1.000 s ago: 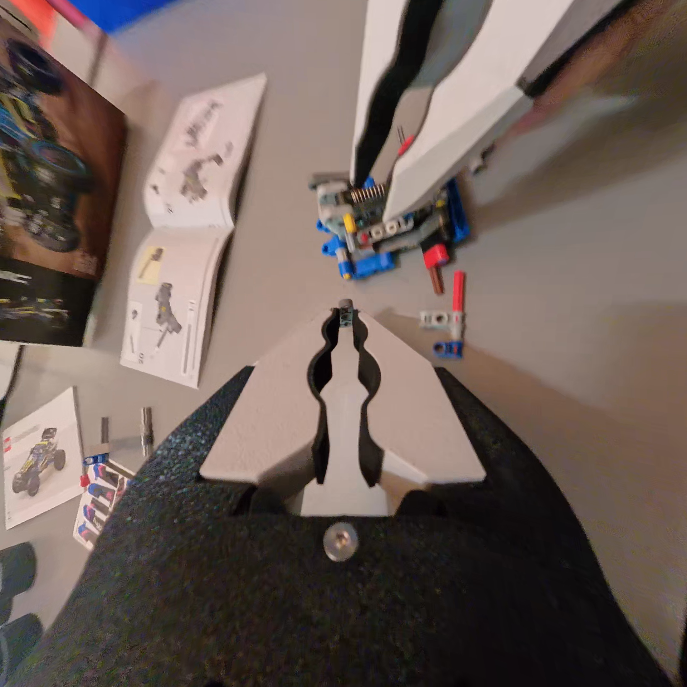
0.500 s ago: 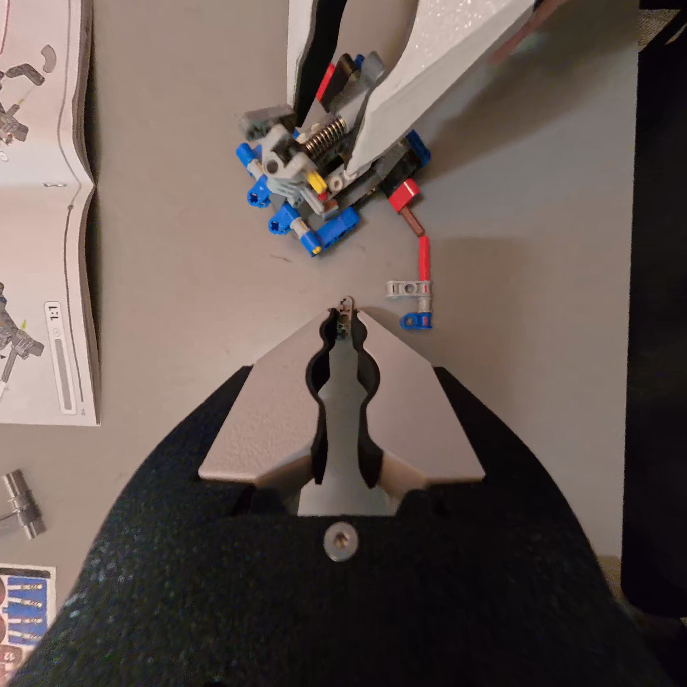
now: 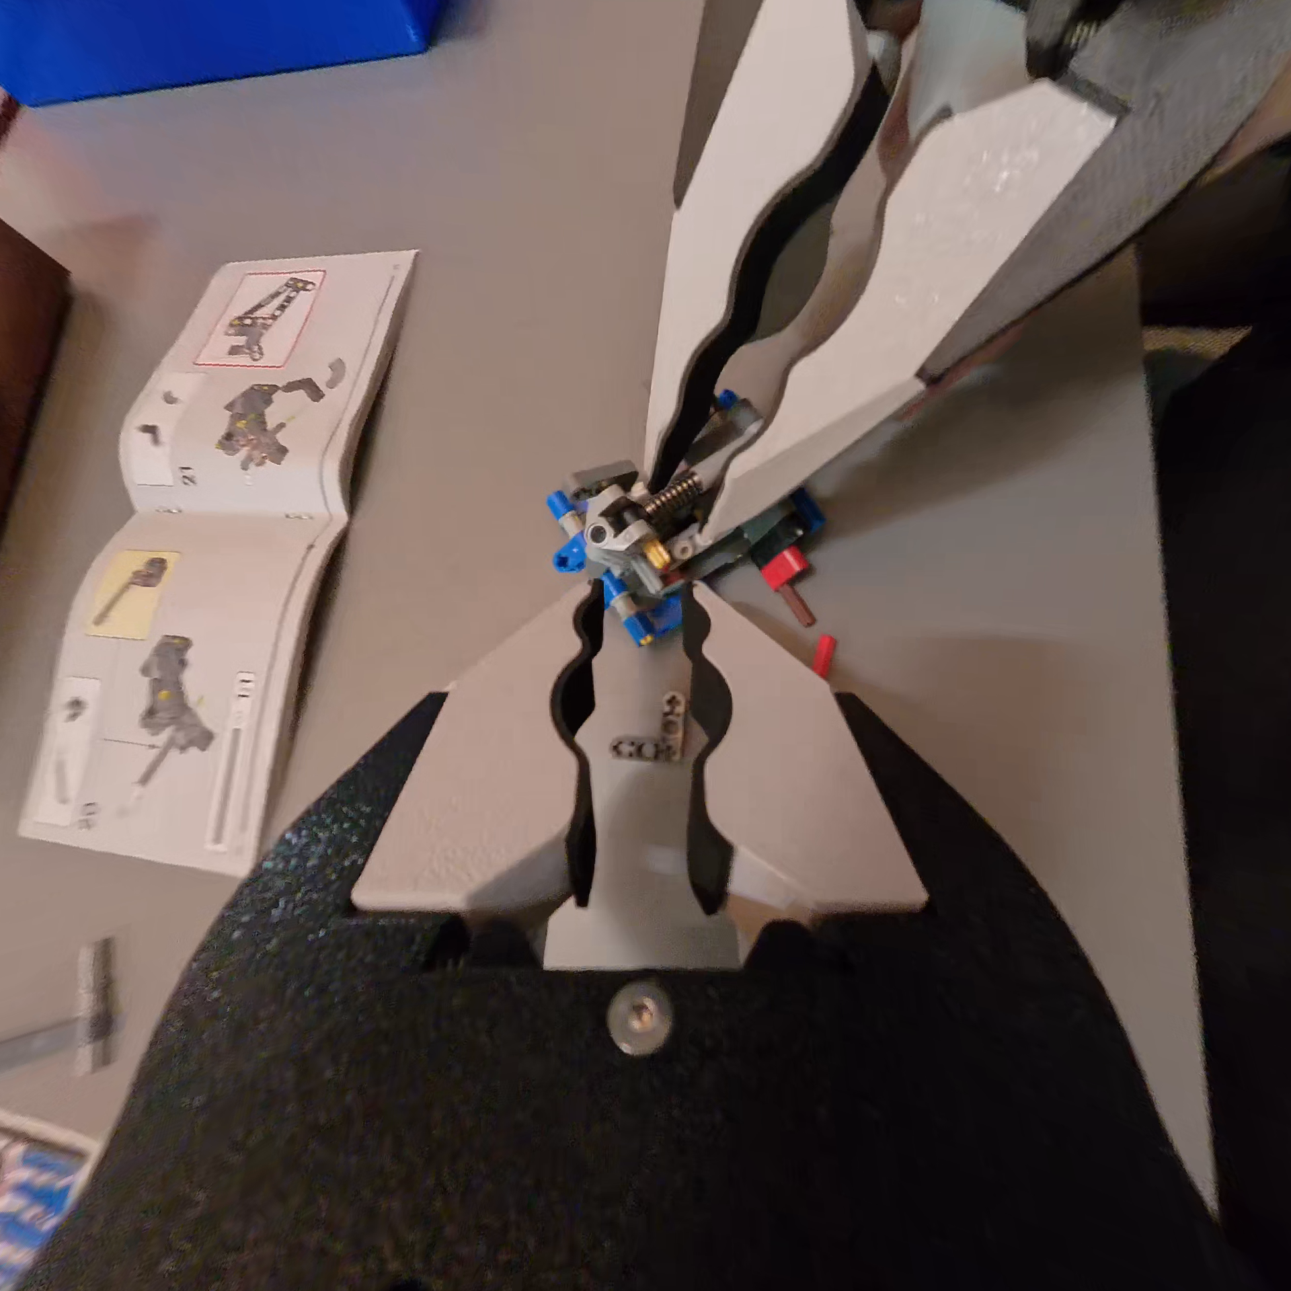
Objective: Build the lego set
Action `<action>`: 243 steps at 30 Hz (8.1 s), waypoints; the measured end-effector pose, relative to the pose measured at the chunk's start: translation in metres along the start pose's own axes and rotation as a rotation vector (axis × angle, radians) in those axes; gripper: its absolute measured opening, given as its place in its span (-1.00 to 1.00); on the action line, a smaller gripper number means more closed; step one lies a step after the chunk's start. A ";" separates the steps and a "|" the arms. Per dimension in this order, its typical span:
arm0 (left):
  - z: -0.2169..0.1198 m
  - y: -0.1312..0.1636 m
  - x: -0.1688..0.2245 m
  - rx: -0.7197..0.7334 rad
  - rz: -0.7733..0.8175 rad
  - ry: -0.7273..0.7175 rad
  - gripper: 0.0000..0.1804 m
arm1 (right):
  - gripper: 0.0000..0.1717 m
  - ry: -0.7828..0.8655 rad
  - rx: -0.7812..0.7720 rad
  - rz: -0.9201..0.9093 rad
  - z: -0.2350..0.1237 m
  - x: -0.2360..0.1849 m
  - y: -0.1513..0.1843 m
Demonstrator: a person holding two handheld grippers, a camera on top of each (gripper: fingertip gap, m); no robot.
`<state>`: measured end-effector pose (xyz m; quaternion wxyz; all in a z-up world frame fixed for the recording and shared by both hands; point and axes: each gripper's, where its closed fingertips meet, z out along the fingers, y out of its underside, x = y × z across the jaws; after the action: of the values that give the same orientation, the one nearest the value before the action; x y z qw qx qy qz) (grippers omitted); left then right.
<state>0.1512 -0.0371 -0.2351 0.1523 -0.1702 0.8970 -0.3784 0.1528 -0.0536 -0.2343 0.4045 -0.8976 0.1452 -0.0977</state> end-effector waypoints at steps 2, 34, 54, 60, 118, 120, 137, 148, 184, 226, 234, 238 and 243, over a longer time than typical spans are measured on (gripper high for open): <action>0.000 -0.005 0.002 0.055 -0.096 0.059 -0.79 | -0.84 0.003 -0.009 -0.013 0.002 0.000 0.002; -0.012 -0.046 0.011 0.380 -0.508 0.256 -0.76 | -0.97 0.145 0.210 -0.238 -0.023 -0.001 -0.021; -0.020 -0.053 0.009 0.518 -0.865 0.497 -0.85 | -0.69 0.033 0.338 -0.194 -0.035 -0.005 -0.025; -0.023 -0.063 0.021 0.541 -0.949 0.664 -0.85 | -0.73 -0.005 0.415 -0.173 -0.025 -0.012 -0.031; -0.005 0.048 0.011 -0.234 0.150 0.126 -0.85 | -0.85 0.030 0.343 -0.118 -0.008 0.002 -0.021; -0.002 0.045 0.012 -0.234 0.148 0.127 -0.93 | -0.85 0.018 0.342 -0.100 -0.008 0.003 -0.021; -0.019 -0.004 -0.010 0.191 0.243 -0.217 -0.96 | -0.85 0.000 0.318 0.002 -0.004 0.013 -0.020; -0.026 -0.039 -0.008 0.386 0.379 -0.426 -0.96 | -0.87 -0.016 0.319 0.004 -0.004 0.011 -0.020; -0.010 -0.045 -0.004 0.240 1.010 -0.725 -0.97 | -0.91 -0.242 0.317 0.235 -0.004 0.017 -0.020; -0.005 -0.047 -0.008 0.204 0.978 -0.767 -0.97 | -0.92 -0.137 0.307 0.192 0.001 0.020 -0.021; -0.009 -0.043 -0.010 0.254 0.881 -0.707 -0.96 | -0.91 -0.169 0.315 0.210 0.000 0.019 -0.021; -0.007 -0.042 -0.010 0.270 0.841 -0.676 -0.97 | -0.91 -0.174 0.315 0.217 0.000 0.020 -0.021; -0.008 -0.043 -0.010 0.321 0.780 -0.633 -0.96 | -0.92 -0.180 0.315 0.220 0.000 0.019 -0.021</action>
<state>0.1652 -0.0560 -0.1969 0.5693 0.0960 0.7347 -0.3561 0.1748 -0.0469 -0.2167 0.5593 -0.8073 0.1883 0.0062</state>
